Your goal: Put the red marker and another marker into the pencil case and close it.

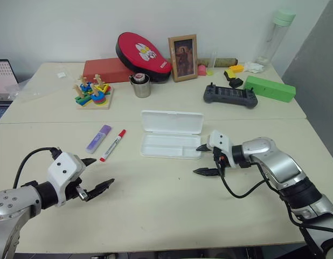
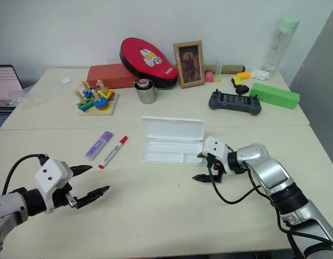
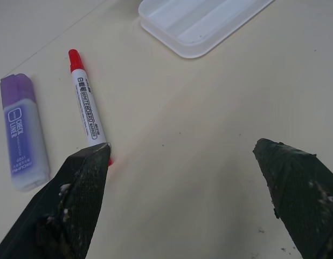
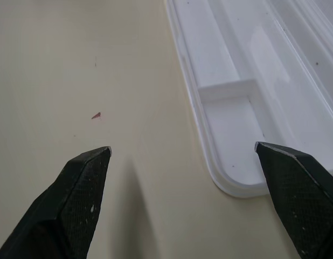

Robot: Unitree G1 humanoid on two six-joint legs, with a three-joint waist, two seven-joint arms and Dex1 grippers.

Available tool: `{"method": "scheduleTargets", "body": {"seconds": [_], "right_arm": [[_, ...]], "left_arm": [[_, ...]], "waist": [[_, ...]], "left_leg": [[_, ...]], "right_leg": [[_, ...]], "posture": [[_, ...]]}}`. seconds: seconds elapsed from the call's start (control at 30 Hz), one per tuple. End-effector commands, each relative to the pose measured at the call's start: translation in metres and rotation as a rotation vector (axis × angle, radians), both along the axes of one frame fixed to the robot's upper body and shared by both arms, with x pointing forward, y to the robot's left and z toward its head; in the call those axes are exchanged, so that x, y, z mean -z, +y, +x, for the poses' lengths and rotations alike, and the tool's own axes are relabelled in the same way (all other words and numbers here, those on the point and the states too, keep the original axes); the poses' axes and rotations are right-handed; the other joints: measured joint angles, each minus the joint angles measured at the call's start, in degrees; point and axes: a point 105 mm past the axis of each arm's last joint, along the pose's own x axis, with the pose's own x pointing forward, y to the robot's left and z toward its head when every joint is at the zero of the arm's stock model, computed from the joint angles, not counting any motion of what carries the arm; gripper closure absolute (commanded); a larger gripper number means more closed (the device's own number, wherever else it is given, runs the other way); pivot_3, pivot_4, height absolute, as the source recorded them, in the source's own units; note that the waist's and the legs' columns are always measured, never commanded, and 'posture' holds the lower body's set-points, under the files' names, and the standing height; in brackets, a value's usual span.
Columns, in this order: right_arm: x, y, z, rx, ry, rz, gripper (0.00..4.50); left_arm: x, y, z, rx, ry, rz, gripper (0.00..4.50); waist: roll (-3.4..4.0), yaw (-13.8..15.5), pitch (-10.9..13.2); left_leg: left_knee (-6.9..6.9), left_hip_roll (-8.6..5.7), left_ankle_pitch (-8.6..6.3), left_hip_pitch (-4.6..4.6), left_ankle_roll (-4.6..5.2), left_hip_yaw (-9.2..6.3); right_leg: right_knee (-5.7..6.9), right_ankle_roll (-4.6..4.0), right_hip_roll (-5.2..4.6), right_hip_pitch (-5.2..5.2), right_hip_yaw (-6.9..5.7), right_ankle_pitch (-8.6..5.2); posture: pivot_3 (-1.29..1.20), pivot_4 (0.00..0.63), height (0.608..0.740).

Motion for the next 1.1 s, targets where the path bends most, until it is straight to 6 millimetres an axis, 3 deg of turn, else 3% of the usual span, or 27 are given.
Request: {"method": "scheduleTargets", "body": {"seconds": [0.03, 0.13, 0.17, 0.67, 0.97, 1.1], "right_arm": [[-0.005, 0.006, 0.004, -0.015, -0.01, -0.039, 0.01], [-0.005, 0.013, 0.003, -0.043, 0.008, -0.044, 0.5], [-0.004, 0.014, 0.005, -0.045, 0.002, -0.06, 0.92], [0.009, 0.024, 0.018, -0.105, -0.02, -0.244, 4.45], [0.0, 0.026, 0.024, -0.082, -0.094, -0.192, 4.45], [-0.008, 0.02, 0.004, -0.168, -0.094, -0.177, 4.45]], "left_arm": [[-0.006, -0.003, -0.001, 0.015, -0.03, 0.019, 0.0], [-0.004, -0.005, -0.002, 0.001, -0.028, 0.011, 0.0], [-0.004, -0.006, -0.003, 0.001, -0.026, 0.007, 0.0], [-0.001, -0.012, -0.004, -0.023, -0.034, -0.023, 0.0], [0.0, -0.012, -0.002, -0.023, -0.036, -0.015, 0.0], [-0.001, -0.012, -0.001, -0.019, -0.037, -0.007, 0.0]], "waist": [[0.0, -0.09, 0.0], [0.0, -0.05, 0.0], [0.0, -0.05, 0.0], [0.01, -0.07, 0.0], [0.0, -0.18, 0.0], [0.02, -0.04, 0.01]], "left_leg": [[0.0, 0.0, 0.0, 0.0, 0.0, 0.01], [-0.01, 0.01, 0.0, -0.01, 0.0, -0.02], [0.0, 0.01, 0.0, 0.0, 0.0, -0.01], [0.0, 0.02, 0.0, 0.02, 0.0, -0.01], [0.02, 0.14, 0.01, 0.1, -0.01, -0.01], [0.03, 0.35, 0.01, 0.06, -0.01, 0.02]], "right_leg": [[0.0, 0.0, 0.0, -0.01, 0.01, 0.0], [0.01, 0.0, 0.01, -0.02, -0.02, 0.0], [0.02, 0.0, 0.01, -0.02, -0.01, 0.0], [0.04, -0.01, 0.03, -0.03, 0.0, 0.0], [0.08, -0.08, 0.15, 0.02, 0.01, 0.08], [0.06, -0.12, 0.33, -0.02, 0.01, 0.1]], "posture": [[0.0, 0.15, 0.74], [0.0, 0.15, 0.74], [0.0, 0.15, 0.74], [0.0, 0.15, 0.74], [0.0, 0.15, 0.74], [0.0, 0.15, 0.74]]}}
